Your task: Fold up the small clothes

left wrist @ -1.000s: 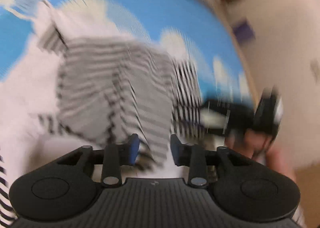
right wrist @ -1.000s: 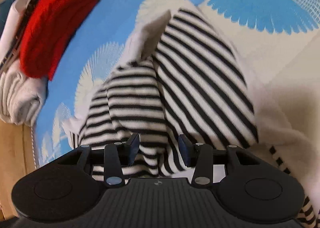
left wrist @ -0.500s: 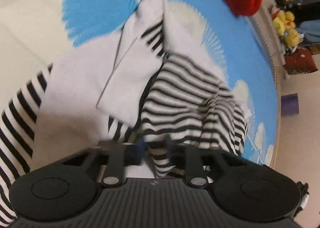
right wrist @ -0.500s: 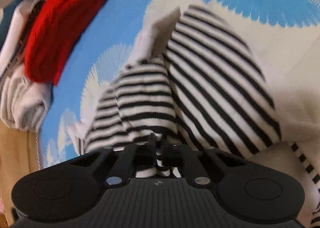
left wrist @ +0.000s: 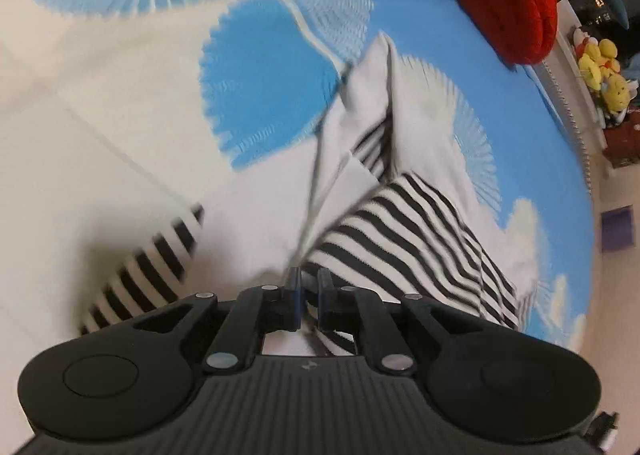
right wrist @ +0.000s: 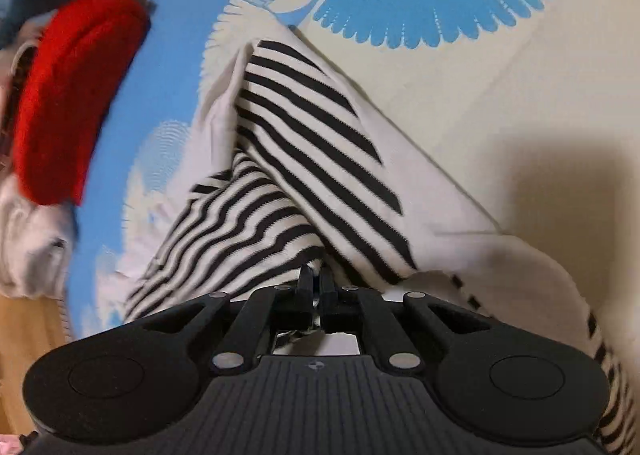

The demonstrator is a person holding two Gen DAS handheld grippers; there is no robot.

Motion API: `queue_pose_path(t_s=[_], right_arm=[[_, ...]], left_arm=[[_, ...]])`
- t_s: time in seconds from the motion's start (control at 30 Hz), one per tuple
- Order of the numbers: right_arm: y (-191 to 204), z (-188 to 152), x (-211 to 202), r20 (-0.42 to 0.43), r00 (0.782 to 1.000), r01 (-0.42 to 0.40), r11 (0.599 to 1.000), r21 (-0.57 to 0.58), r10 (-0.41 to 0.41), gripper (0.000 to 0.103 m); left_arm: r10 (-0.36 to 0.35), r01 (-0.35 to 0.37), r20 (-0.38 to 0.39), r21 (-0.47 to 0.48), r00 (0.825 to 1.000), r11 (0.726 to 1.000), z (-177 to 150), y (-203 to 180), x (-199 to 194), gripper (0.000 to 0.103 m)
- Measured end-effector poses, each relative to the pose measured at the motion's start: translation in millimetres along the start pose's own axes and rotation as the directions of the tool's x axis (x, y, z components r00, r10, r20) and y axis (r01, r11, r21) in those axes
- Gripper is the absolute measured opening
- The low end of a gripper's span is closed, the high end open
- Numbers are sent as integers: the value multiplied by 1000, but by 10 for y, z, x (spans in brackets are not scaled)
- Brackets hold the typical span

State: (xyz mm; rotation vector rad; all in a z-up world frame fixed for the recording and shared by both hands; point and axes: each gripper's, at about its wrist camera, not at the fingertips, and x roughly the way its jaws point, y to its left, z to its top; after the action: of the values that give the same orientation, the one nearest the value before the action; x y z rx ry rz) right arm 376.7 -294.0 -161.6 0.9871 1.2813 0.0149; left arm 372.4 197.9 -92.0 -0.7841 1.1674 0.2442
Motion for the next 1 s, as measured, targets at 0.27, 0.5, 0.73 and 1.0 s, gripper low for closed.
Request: queue_pose_path(t_s=[0.27, 0.5, 0.73, 1.0], right_arm=[[236, -14, 30, 42, 999, -12, 997, -80, 15, 50], [170, -44, -30, 108, 987, -110, 992, -66, 117, 8], [145, -7, -430, 255, 937, -232, 971, -50, 237, 7], [169, -120, -123, 146, 988, 63, 996, -66, -53, 27]], left_arm=[[-40, 38, 60, 32, 997, 999, 33, -89, 42, 44], [-168, 166, 109, 21, 980, 986, -35, -176, -23, 6], [-167, 152, 145, 105, 975, 983, -88, -315, -251, 5], [2, -14, 159, 75, 987, 997, -86, -191, -251, 10]])
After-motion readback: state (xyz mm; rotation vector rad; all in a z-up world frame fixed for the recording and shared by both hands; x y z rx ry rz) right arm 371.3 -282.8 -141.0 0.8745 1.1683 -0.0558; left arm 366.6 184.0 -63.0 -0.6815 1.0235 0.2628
